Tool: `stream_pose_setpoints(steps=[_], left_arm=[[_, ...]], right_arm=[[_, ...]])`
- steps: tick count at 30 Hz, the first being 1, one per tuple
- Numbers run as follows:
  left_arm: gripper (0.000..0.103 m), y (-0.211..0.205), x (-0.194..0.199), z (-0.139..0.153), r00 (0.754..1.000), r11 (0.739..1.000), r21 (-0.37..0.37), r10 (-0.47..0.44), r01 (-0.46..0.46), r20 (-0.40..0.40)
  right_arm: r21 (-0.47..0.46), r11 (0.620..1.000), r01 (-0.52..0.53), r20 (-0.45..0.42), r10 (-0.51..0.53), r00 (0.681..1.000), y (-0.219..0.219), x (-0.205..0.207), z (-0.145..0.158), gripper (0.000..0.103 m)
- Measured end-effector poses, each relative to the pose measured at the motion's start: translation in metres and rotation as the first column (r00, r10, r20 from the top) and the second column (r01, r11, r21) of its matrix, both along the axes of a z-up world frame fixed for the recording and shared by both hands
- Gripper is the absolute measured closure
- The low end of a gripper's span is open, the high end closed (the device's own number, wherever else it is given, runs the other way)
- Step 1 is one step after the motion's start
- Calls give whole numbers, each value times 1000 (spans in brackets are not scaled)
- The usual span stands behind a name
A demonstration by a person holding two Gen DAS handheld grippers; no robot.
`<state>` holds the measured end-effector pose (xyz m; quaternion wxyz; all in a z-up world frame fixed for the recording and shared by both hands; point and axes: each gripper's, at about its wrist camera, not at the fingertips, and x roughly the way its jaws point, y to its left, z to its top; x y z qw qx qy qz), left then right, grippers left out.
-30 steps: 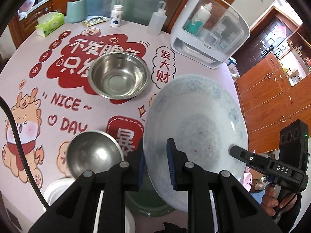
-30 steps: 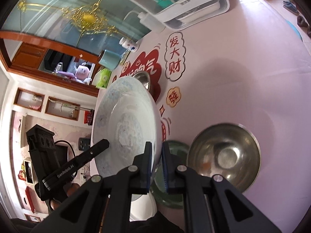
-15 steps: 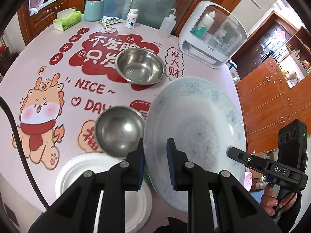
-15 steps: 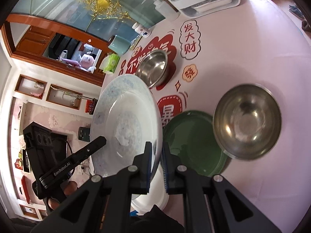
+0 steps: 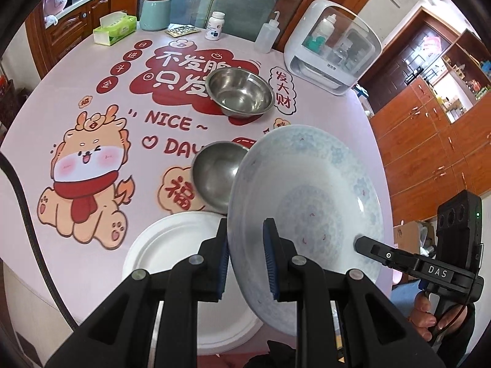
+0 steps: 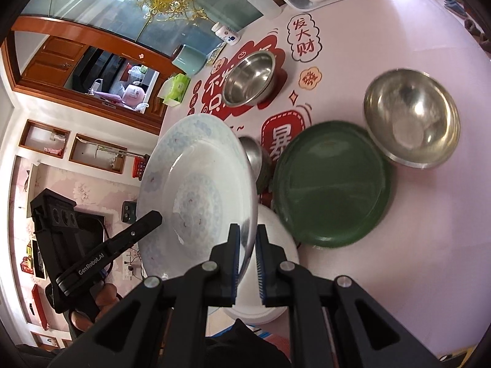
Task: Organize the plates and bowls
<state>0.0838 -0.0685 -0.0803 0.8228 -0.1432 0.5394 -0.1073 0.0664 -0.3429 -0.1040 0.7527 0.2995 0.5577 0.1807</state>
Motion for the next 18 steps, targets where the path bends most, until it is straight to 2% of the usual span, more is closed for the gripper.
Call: stream_pose_setpoints(steps=[11,18], left_arm=[[84,35,-24,-7,999,998,27,-48,48,-11],[84,50,-36,-29,995,995,45,-92,94,-50]], right_arm=[[-39,999,20,13,-19,1000,43,-34,-10,94],[-51,998,41,6,-41,999,64,-56,-32,94]])
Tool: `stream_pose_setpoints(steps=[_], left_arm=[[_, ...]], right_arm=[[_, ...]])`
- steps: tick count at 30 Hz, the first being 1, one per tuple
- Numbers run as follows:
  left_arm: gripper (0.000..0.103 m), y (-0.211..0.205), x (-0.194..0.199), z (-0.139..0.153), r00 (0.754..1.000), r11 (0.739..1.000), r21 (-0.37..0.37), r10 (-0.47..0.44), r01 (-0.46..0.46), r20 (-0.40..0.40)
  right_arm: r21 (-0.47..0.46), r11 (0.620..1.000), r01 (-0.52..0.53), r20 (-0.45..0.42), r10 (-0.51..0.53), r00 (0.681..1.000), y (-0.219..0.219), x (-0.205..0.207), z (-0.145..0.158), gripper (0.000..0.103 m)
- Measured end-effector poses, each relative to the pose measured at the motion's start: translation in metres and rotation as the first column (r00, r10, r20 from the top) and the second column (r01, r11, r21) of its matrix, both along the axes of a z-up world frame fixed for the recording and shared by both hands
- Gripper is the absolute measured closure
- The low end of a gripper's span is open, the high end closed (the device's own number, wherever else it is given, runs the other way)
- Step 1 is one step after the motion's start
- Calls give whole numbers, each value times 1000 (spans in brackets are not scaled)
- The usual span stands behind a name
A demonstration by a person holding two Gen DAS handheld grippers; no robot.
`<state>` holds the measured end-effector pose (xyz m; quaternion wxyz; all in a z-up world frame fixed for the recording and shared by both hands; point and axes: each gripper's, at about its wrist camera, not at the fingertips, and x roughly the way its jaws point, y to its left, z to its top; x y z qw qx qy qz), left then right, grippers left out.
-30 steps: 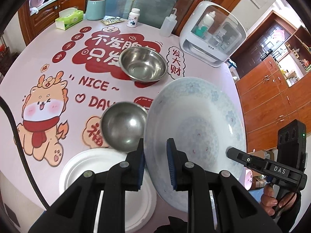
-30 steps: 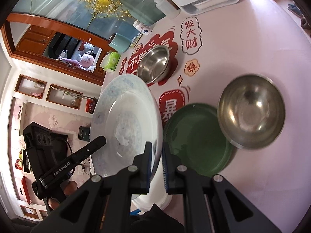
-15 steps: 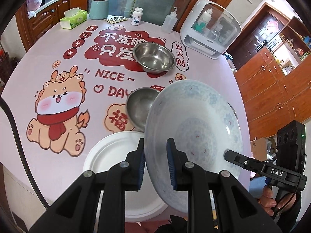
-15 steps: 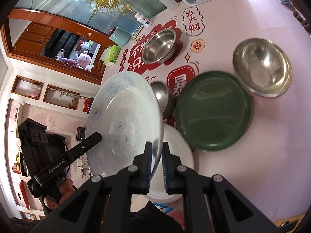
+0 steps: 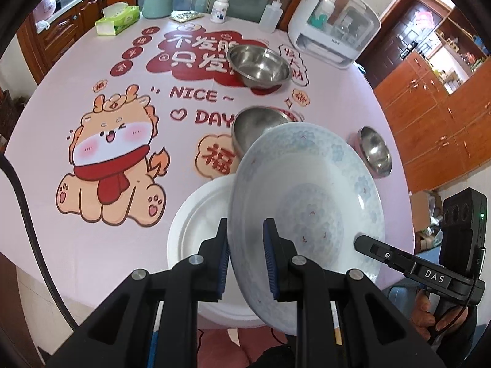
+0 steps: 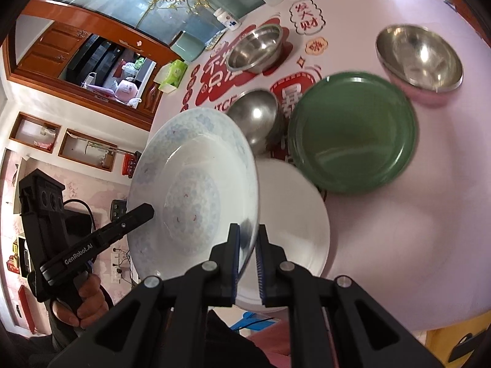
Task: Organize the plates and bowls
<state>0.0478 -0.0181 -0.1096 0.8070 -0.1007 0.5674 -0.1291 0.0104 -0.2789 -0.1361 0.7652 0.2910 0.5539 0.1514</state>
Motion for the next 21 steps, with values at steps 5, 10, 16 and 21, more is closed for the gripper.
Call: stream_pose_setpoints(steps=[5,10,16,21], left_arm=[[84,7,-5,-17,999,1000,8,-14,14,-41],[84,11,-8,-33,997,999,19,-38,40,-59],[84,9,-6,-56,991,997,39,-58,63,-117],[84,6,-2,-75,985,995,54,-77,87,-157]], right_arm=[[-3,1000,23,1,-23,1000,9,-13,-16,94],[8,999,42,-33,-42,999,13,-19,-32,94],[-20,998,56,-56,-57,997,18,-20,-46,94],[-44,997,65,-78,-68,995,20,-19,-58,94]])
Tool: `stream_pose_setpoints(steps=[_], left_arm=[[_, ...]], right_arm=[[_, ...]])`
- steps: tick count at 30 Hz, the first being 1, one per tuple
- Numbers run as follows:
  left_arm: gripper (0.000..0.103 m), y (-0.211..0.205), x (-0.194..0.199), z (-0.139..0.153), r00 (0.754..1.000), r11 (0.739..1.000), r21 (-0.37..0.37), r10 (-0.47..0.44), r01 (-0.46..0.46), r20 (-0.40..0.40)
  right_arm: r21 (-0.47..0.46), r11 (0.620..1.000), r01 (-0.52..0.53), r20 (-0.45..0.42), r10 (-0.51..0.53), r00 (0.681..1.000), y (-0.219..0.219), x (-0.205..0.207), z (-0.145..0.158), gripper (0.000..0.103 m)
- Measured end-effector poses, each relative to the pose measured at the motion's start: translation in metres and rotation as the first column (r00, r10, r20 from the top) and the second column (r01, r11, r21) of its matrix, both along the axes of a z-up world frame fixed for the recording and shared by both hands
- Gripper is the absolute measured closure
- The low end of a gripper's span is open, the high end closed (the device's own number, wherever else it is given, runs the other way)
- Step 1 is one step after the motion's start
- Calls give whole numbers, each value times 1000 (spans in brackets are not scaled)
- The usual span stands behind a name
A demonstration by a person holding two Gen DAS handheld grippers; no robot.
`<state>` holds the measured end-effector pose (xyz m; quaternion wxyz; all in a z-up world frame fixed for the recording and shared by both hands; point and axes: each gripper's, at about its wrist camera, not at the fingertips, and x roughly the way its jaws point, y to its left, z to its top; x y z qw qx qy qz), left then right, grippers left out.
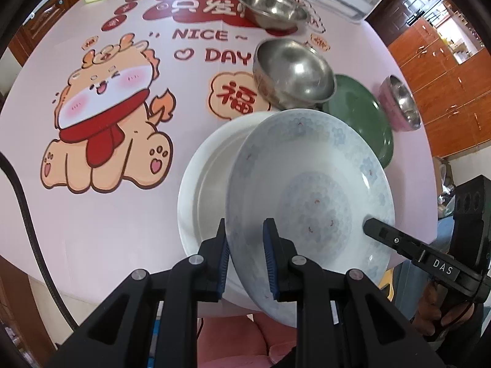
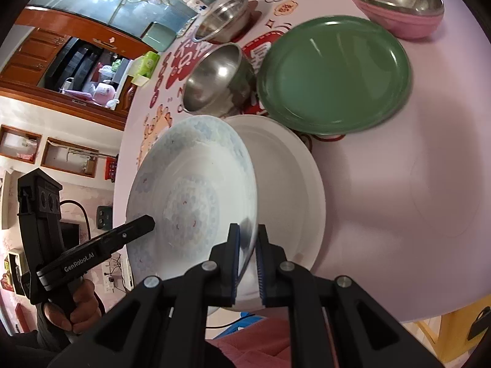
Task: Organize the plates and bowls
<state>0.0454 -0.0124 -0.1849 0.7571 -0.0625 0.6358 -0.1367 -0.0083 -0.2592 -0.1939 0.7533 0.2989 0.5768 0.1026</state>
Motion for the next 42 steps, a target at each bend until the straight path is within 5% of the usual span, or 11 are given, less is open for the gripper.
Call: stream_pose_setpoints(steps=[25,42], left_arm=[[84,-8,19,-63,995,997,78,-18,26,-99],[79,-2,18,-58,997,998,57,-9,14,-79]], right_arm=[[-124,991,-51,-132,35,991,23,18,-38,88],[-100,991,-91,-126,78,989,27,18,-34,71]])
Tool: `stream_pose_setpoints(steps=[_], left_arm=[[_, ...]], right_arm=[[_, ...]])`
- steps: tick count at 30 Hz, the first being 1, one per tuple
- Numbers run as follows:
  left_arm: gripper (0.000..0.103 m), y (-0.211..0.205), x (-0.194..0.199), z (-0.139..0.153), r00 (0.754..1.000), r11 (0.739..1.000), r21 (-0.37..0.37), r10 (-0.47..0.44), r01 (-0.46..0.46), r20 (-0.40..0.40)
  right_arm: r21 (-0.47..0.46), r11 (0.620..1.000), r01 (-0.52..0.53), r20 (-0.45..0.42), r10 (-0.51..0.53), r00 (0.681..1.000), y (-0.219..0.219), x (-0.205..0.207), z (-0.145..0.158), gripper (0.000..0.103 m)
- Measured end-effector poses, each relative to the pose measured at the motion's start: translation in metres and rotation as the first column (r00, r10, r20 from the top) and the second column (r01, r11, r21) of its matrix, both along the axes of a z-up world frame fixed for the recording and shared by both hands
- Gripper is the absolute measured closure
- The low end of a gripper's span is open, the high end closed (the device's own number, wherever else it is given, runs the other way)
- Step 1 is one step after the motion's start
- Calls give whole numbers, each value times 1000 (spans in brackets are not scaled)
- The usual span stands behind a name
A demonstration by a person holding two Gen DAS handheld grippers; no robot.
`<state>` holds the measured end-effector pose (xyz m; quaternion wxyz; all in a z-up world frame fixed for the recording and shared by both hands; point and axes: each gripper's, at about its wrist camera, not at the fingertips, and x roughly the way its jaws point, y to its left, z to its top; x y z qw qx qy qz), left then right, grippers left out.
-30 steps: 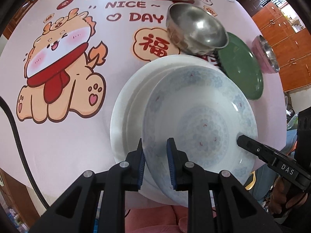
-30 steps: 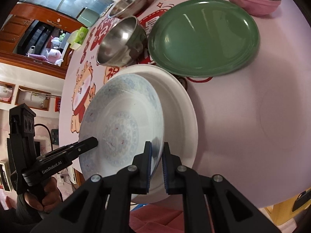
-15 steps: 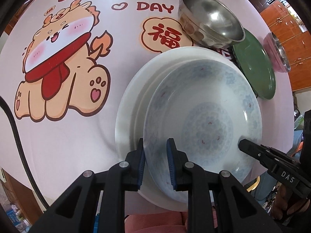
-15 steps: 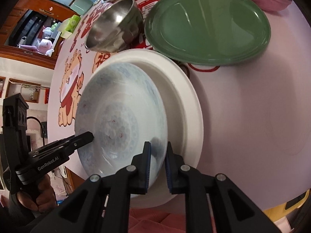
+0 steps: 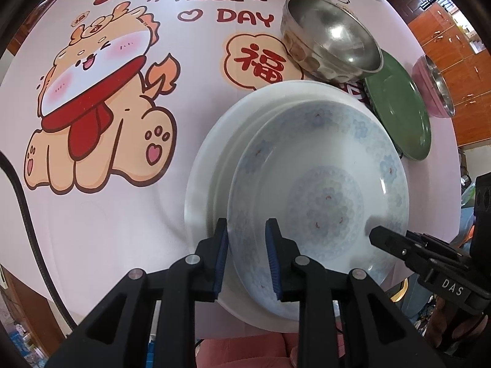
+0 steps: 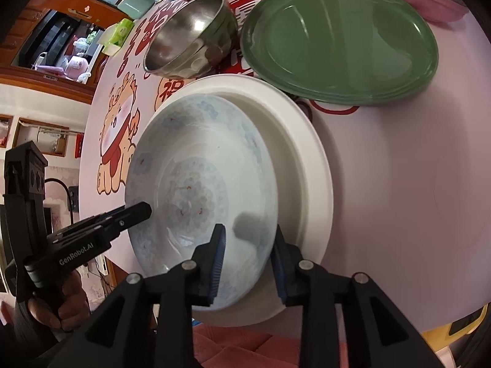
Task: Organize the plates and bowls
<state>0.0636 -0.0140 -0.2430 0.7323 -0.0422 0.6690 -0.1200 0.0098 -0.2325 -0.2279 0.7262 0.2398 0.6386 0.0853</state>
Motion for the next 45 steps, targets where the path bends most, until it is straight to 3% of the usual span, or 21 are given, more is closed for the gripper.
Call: stream_pose_setpoints(steps=[9,13,26,35,45], left_arm=[[74,2,0,4,1000,1000,-1,12,-12,0],[72,2,0,10,1000,1000,-5,17,-16,9],[68,-20,9,63,994,1000,20,14,-16,108],[65,-51,26,102,980,997,53,-62,53,190],[61,-97,55,122,960,986,107,-152,130,235]], right_arm=[[65,998,-24,11,24,1000,-3,1,7,42],[66,998,-8,34,6,999,-12,1,18,39],[23,998,65,123,-68,990,-61,-7,43,39],[-11,989,150,185,-146,972,-107,-9,51,39],[42,974,222,194,-226,955,-149,-4,45,39]])
